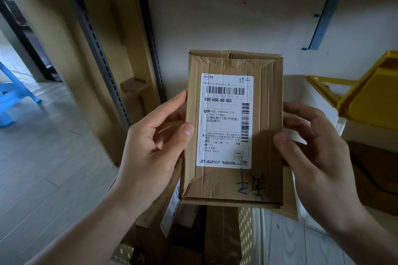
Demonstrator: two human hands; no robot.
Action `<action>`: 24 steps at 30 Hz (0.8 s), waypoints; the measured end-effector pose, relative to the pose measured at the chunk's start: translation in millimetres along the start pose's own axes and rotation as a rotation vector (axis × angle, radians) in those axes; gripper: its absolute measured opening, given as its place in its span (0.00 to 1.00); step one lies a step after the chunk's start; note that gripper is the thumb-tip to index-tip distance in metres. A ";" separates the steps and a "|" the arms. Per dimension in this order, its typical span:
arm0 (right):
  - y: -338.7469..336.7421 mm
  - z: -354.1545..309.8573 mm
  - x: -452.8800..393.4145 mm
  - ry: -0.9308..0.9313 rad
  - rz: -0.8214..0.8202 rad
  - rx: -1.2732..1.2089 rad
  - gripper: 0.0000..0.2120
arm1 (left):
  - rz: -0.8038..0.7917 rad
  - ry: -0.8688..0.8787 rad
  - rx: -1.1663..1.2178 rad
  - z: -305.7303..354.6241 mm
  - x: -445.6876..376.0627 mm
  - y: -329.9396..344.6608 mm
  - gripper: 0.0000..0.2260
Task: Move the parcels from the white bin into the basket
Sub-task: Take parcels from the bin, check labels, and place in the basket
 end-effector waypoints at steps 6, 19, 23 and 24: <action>4.2 16.3 -1.2 0.097 -0.078 0.111 0.18 | 0.015 -0.054 -0.029 -3.8 1.6 -6.1 0.26; 82.5 124.2 27.5 0.704 -0.590 0.352 0.10 | -0.186 -0.429 -0.704 -86.4 3.2 -23.2 0.23; 108.8 138.3 43.7 0.906 -0.660 0.129 0.13 | -0.302 -0.554 -0.817 -112.0 8.2 -21.7 0.23; 113.2 142.7 44.9 0.932 -0.659 0.111 0.14 | -0.310 -0.568 -0.823 -118.1 9.7 -21.9 0.23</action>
Point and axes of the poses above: each hand's wrist, its own x-axis away from the middle knuckle, its own y-axis out of the palm, z = x × y, the point moved 4 cm from there along -x, towards the middle knuckle, and after that the axes turned 1 degree about x, right-handed, at the moved point
